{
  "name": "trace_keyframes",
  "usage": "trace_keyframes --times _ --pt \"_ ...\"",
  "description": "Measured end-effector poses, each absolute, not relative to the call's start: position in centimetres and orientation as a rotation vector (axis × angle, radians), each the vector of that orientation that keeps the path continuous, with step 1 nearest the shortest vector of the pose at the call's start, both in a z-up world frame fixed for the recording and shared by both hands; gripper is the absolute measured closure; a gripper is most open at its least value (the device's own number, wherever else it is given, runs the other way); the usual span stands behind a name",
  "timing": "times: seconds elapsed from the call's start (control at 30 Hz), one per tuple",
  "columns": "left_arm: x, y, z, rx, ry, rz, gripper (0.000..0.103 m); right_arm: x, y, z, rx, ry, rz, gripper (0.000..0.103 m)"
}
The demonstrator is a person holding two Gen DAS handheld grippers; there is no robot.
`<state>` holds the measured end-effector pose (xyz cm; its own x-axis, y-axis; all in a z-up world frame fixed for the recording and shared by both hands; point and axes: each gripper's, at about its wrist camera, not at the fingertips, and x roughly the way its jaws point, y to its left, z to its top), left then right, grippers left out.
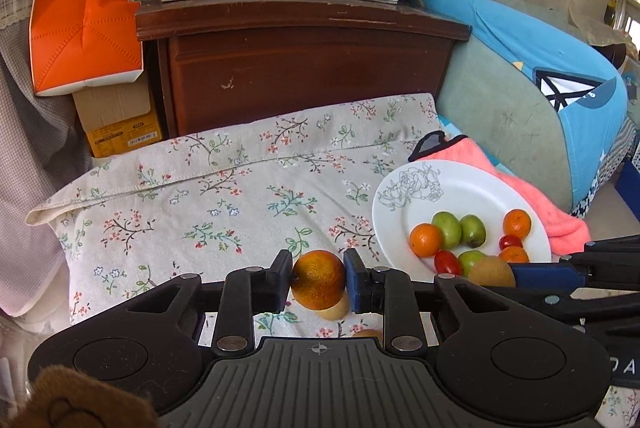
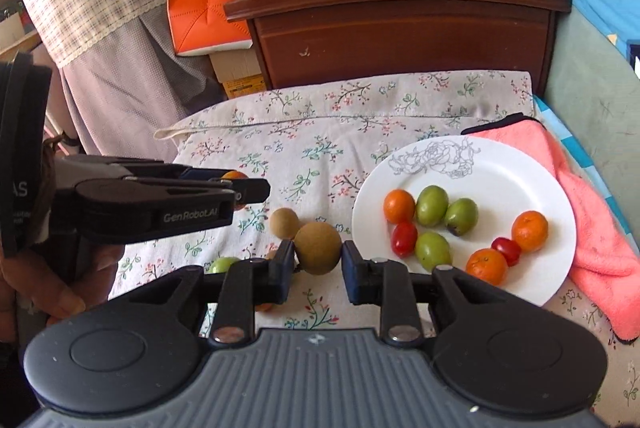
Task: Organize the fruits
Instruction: 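Lift the mandarin and brown kiwi and carry both over the plate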
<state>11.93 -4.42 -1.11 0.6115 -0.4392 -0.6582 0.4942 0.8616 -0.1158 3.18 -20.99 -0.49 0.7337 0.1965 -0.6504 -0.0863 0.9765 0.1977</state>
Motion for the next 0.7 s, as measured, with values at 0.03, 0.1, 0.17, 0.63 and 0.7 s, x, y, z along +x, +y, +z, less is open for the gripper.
trace_keyframes --times 0.03,0.1,0.17,0.63,0.7 --pt "11.8 -4.6 -0.8 0.068 0.727 -0.548 0.078 3.2 -21.7 0.1 0.177 0.713 0.142 0.077" --pt "11.6 -5.2 -0.2 0.053 0.707 -0.566 0.078 3.3 -22.8 0.9 0.202 0.690 0.115 0.077" --pt "11.3 -5.9 0.2 0.045 0.688 -0.588 0.078 3.4 -23.9 1.5 0.222 0.674 0.089 0.077" --pt "11.3 -10.7 -0.4 0.035 0.683 -0.690 0.078 4.9 -31.4 3.1 0.375 0.612 -0.063 0.077" --pt "11.3 -11.5 -0.8 0.053 0.685 -0.696 0.078 5.3 -32.2 2.8 0.392 0.624 -0.080 0.077"
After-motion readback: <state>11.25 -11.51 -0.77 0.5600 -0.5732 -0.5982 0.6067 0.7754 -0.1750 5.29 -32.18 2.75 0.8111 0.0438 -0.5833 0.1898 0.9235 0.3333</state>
